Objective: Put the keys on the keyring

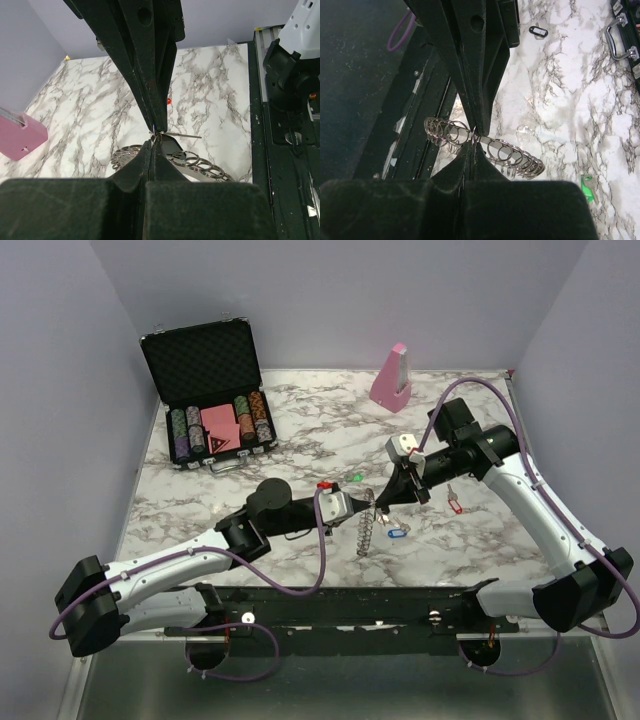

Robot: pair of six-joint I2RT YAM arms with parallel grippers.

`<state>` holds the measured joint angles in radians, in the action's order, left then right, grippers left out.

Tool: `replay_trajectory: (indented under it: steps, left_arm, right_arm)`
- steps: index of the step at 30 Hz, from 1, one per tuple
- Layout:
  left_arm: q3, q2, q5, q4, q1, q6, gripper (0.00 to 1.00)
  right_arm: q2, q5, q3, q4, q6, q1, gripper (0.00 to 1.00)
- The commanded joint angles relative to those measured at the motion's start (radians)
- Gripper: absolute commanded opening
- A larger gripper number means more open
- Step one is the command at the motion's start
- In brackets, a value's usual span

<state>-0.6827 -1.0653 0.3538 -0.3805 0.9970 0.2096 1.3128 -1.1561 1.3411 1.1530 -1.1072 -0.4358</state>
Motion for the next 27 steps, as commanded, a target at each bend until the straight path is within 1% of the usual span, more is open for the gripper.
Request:
replay_trajectory:
  steps: [1,14,27]
  left_arm:
    - [-0.048,-0.007,0.016,-0.009,0.006,0.019,0.0]
    - [-0.064,-0.016,0.024,0.04,0.006,0.042,0.0]
    - [-0.069,-0.022,0.04,0.057,0.006,0.047,0.0]
  right_arm:
    - [0.002,-0.04,-0.005,-0.019,0.027,-0.029,0.0]
    - [0.003,-0.04,-0.008,-0.039,0.056,-0.029,0.0]
    - [0.003,-0.054,-0.022,-0.104,0.15,-0.029,0.0]
